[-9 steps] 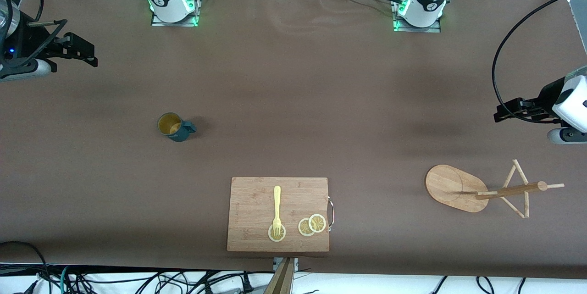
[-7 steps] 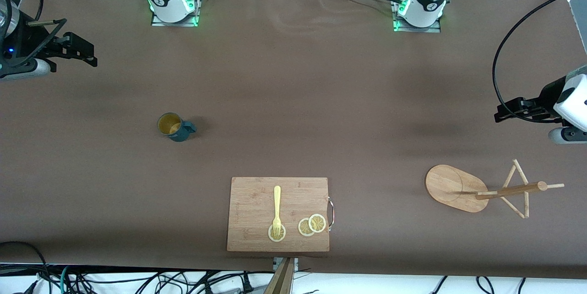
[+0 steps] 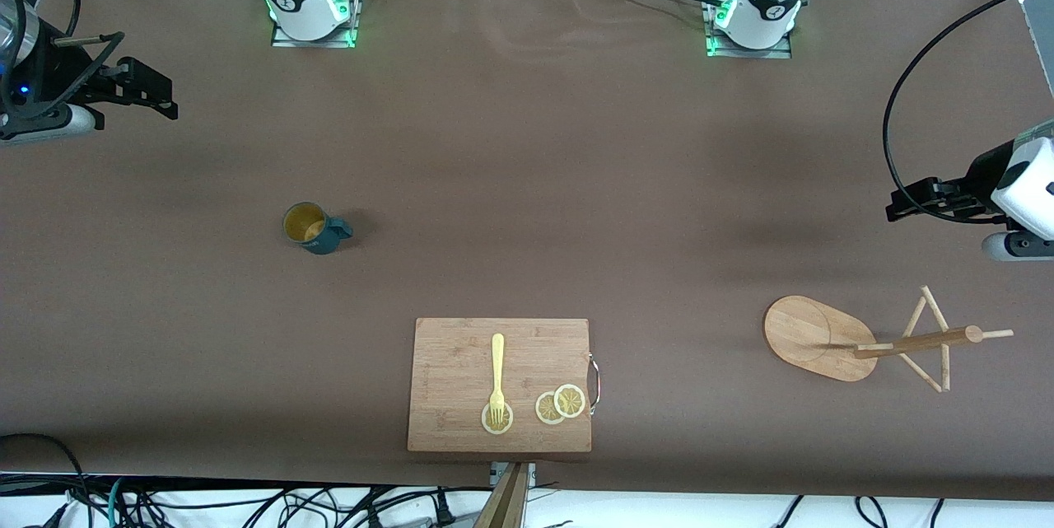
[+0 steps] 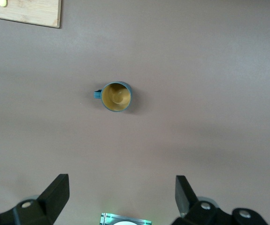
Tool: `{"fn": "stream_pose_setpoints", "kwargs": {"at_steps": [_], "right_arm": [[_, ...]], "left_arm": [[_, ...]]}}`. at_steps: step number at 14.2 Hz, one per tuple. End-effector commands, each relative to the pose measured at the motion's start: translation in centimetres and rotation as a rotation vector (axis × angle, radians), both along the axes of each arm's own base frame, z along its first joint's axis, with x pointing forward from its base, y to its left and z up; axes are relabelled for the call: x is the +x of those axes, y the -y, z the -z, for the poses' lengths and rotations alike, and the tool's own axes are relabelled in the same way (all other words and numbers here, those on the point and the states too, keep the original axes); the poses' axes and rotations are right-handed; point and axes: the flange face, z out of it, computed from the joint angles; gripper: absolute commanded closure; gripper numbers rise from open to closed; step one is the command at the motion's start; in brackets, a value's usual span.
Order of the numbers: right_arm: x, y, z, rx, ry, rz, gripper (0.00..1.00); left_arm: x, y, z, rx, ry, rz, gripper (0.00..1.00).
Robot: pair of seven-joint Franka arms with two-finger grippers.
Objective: Pass cup and hang on rack
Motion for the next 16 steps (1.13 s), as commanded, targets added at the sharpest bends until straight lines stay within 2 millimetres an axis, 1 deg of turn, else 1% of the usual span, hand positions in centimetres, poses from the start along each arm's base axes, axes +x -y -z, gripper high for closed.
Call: {"fn": "stream_pose_setpoints", "kwargs": {"at_steps": [1,2,6,8,10,11,12,16], "right_arm": [[-0.2,0.1,-0.5,-0.004,-0.003,-0.003,0.00],[-0.2,0.0,-0.6,-0.004,-0.001,-0.004,0.00],[-0.2,0.0,-0.4,-0.006,-0.006,-0.004,0.00],[-0.2,0.0,-0.3,-0.006,-0.009,-0.004,0.00],[-0.2,0.1,0.1,-0.008,-0.015,-0.004,0.00],[-0.2,0.0,0.1,-0.008,-0.013,-0.004,0.00],[-0.2,0.0,0.3,-0.008,-0.015,-0.004,0.00],[-0.2,0.0,0.6,-0.009,-0.019,-0.002,0.00]], "left_arm": [[0.0,0.3,-0.6,-0.009,0.001,0.024,0.00],[0.0,1.0,-0.6,-0.001,-0.001,0.039,0.00],[-1.5,1.1,-1.7,0.012,0.010,0.035,0.00],[-1.9,1.4,-2.2,0.015,0.016,0.038,0.00],[-2.3,2.4,-2.3,0.018,0.015,0.049,0.00],[-2.8,3.2,-2.2,0.021,0.011,0.059,0.00],[-3.3,3.5,-2.3,0.027,0.007,0.055,0.00],[-3.6,3.6,-2.2,0.030,0.002,0.044,0.00]]}}
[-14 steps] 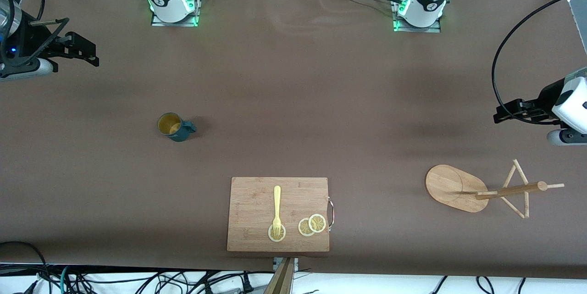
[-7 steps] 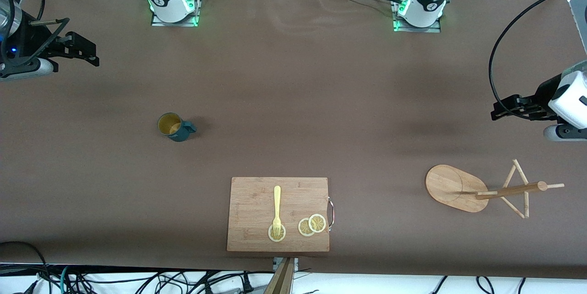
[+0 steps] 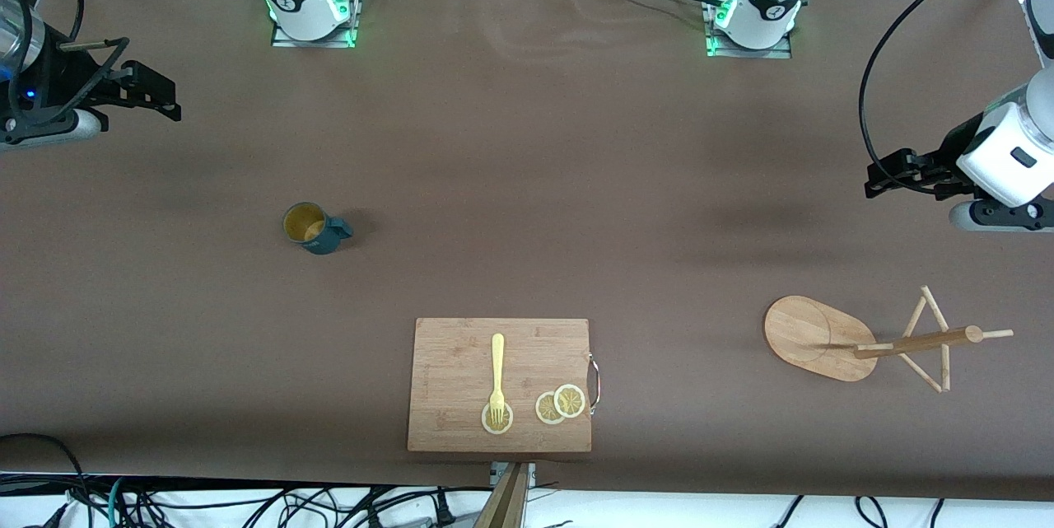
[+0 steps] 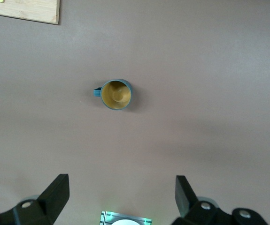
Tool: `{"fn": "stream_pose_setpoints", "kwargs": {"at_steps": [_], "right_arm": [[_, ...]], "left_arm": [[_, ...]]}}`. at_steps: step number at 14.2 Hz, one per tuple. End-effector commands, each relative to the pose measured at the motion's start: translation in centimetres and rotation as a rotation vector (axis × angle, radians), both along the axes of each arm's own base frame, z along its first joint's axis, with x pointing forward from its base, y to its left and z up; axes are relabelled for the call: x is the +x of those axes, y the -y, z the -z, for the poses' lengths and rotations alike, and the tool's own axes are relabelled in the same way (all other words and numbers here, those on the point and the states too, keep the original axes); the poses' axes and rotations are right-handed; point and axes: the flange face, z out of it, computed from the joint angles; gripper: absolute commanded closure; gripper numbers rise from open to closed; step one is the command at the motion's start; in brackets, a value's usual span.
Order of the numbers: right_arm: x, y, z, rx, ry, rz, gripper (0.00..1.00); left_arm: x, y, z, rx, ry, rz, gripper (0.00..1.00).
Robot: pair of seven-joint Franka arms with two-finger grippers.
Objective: Pass cup and hang on rack
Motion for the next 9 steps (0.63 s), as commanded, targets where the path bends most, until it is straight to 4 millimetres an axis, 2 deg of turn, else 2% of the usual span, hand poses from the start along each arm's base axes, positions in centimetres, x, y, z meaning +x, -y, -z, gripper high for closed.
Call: {"fn": "stream_pose_setpoints", "kwargs": {"at_steps": [1,6,7,9], "right_arm": [[-0.3,0.1,0.1,-0.008,-0.008,-0.002,0.00],[-0.1,0.0,2.0,-0.008,-0.005,-0.003,0.00],[0.1,0.1,2.7,-0.008,-0.001,-0.001,0.00],[0.4,0.0,4.8,-0.007,0.010,0.000,0.00]], "left_arm": [[-1.1,-0.1,-0.4,0.012,0.000,-0.006,0.00],[-0.4,-1.7,0.6,0.012,-0.014,-0.021,0.00],[0.1,-2.4,1.3,0.008,-0.023,-0.032,0.00],[0.2,-2.3,1.2,0.006,-0.022,-0.034,0.00]]}}
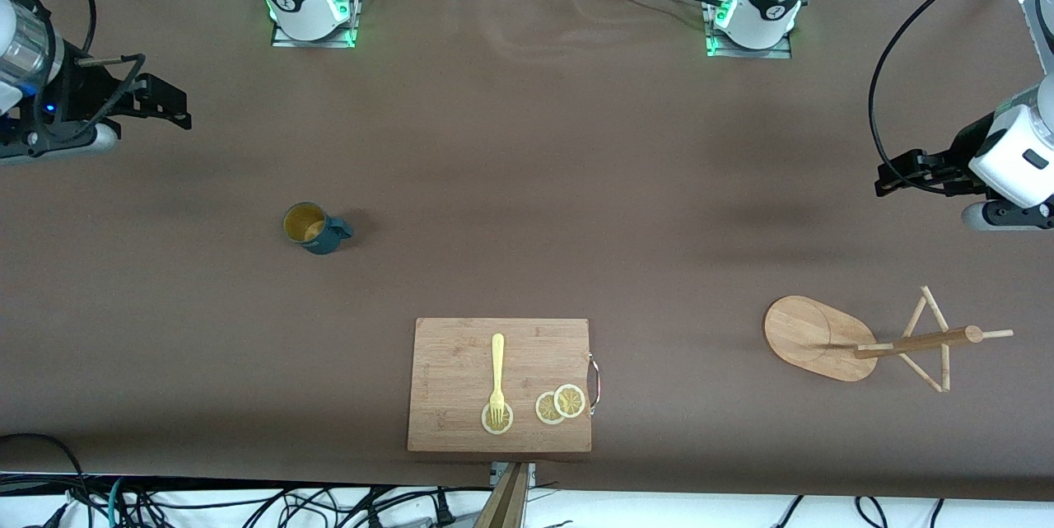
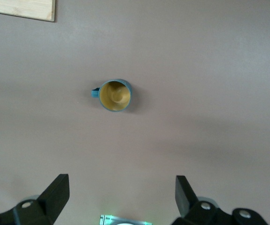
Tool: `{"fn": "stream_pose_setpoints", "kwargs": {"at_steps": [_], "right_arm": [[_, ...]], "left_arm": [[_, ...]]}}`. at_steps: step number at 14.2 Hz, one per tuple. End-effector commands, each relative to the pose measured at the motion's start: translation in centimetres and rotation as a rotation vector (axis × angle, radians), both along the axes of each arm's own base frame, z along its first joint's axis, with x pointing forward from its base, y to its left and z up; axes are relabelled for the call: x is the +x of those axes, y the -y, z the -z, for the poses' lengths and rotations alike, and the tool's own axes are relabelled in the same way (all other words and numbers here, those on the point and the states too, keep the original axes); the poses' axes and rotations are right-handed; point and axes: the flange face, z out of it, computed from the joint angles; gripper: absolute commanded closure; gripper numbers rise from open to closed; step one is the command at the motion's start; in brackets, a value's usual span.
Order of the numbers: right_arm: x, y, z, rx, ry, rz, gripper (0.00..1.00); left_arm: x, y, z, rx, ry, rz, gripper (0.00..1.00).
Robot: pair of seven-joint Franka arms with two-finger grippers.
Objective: Pass cup and hang on rack
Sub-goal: 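Reach the right gripper down to the teal mug rim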
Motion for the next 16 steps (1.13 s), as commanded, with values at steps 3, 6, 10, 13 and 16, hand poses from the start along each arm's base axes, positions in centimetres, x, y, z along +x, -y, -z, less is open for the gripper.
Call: {"fn": "stream_pose_setpoints", "kwargs": {"at_steps": [3,6,10,13,16], "right_arm": [[0.2,0.1,6.1,-0.006,0.032,0.001,0.00],[0.2,0.0,12.2,-0.004,0.067,0.015,0.00],[-0.1,-0.1,22.1,0.002,0.098,0.016,0.00],[0.9,-0.8,26.7,0.007,0.099,0.010,0.00],[1.4,-1.4,29.6,0.010,0.100,0.001,0.01]], "left_arm": [[0.4,-0.3,-0.6,-0.003,0.017,0.003,0.00],[0.5,-0.2,-0.3,-0.008,0.013,0.004,0.00],[1.4,0.0,-1.0,-0.016,0.031,0.004,0.00],[1.6,-0.3,-0.5,-0.019,0.022,-0.001,0.00],[1.6,-0.2,-0.5,-0.019,0.022,0.001,0.00]]}}
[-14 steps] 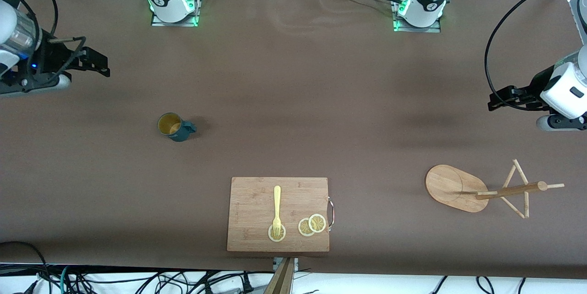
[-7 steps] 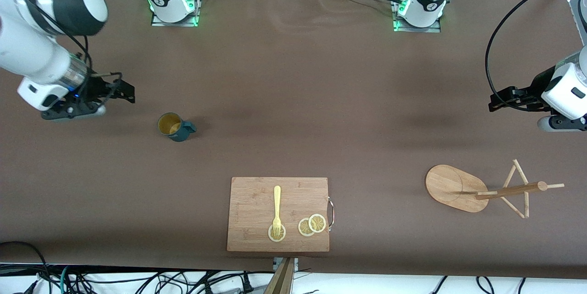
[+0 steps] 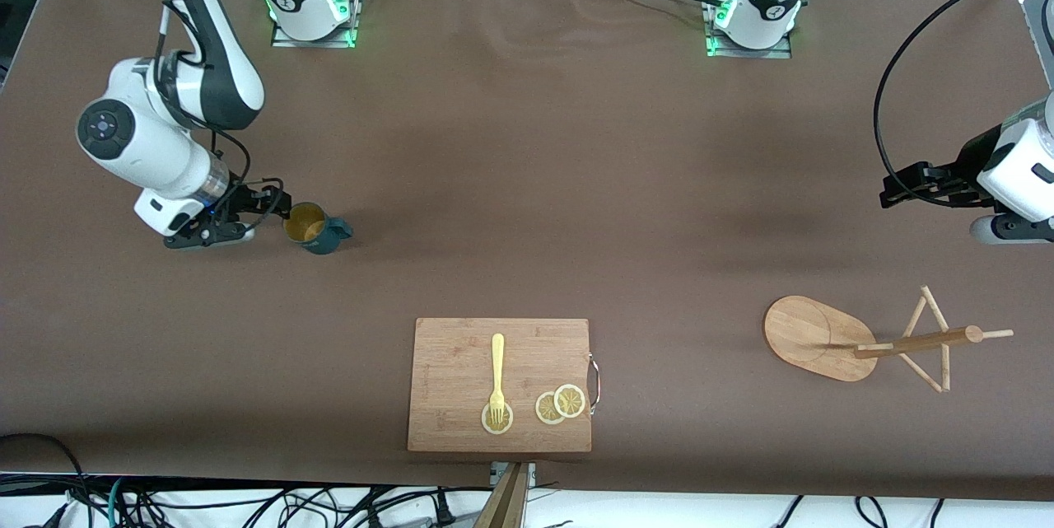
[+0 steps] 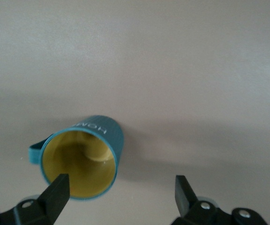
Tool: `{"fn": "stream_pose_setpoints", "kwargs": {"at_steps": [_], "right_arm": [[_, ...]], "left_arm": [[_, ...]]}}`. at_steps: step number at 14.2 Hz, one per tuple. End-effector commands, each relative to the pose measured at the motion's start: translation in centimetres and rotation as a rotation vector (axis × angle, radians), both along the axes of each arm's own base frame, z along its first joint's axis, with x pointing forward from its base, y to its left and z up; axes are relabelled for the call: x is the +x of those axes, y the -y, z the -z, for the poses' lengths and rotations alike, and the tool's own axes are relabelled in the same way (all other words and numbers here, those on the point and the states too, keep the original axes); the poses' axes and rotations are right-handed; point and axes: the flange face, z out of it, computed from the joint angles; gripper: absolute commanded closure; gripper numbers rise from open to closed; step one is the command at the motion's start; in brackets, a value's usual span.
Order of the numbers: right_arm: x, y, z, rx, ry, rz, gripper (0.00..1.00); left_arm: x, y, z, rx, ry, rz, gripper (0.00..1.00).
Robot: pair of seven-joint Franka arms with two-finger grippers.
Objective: Pass cup and hang on rack
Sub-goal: 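Reach the right gripper down to the teal mug rim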
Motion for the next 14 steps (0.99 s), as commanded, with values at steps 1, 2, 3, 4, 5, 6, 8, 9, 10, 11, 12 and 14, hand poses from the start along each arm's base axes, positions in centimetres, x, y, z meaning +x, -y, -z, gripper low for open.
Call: {"fn": "stream_pose_setpoints", "kwargs": {"at_steps": [1,2,3,4,5,6,8,9,10,11,12,14], "right_arm": [[0.3,-0.8,1.6,0.000,0.011,-0.001,0.01],[0.3,-0.8,2.3,0.001,0.004,0.000,0.01],[0.2,-1.1,2.9,0.001,0.000,-0.005,0.02],[-0.1,-1.2,3.5,0.000,-0.011,-0.008,0.02],[-0.4,-1.2,3.9,0.000,-0.019,-0.008,0.02],[-0.7,-1.1,4.2,-0.002,-0.025,-0.006,0.04],[-1.1,-1.1,4.7,-0.001,-0.022,-0.008,0.14],[-1.1,-1.1,5.3,-0.002,-0.029,-0.008,0.22],[-1.0,-1.2,5.6,-0.001,-0.026,-0.007,0.32],[-0.9,-1.4,5.8,-0.001,-0.022,-0.012,0.43],[-0.9,-1.9,6.1,0.000,-0.023,-0.018,0.52],[-0.8,-2.5,6.0,0.000,-0.019,-0.009,0.70]], "left_arm": [[0.5,0.2,-0.6,-0.017,0.008,0.006,0.00],[0.5,0.5,-0.6,-0.016,0.008,0.011,0.00],[0.5,0.5,-0.6,-0.016,0.008,0.011,0.00],[0.5,0.5,-0.6,-0.018,0.008,0.011,0.00],[0.5,0.5,-0.6,-0.018,0.008,0.011,0.00],[0.5,0.5,-0.6,-0.018,0.008,0.011,0.00],[0.5,0.1,-0.6,-0.017,0.008,0.005,0.00],[0.6,0.2,-0.5,-0.018,0.007,0.006,0.00],[0.6,0.1,-0.5,-0.017,0.007,0.005,0.00],[0.6,0.2,-0.5,-0.018,0.007,0.006,0.00],[0.6,0.3,-0.5,-0.018,0.007,0.008,0.00],[0.6,0.3,-0.5,-0.018,0.007,0.008,0.00]]}}
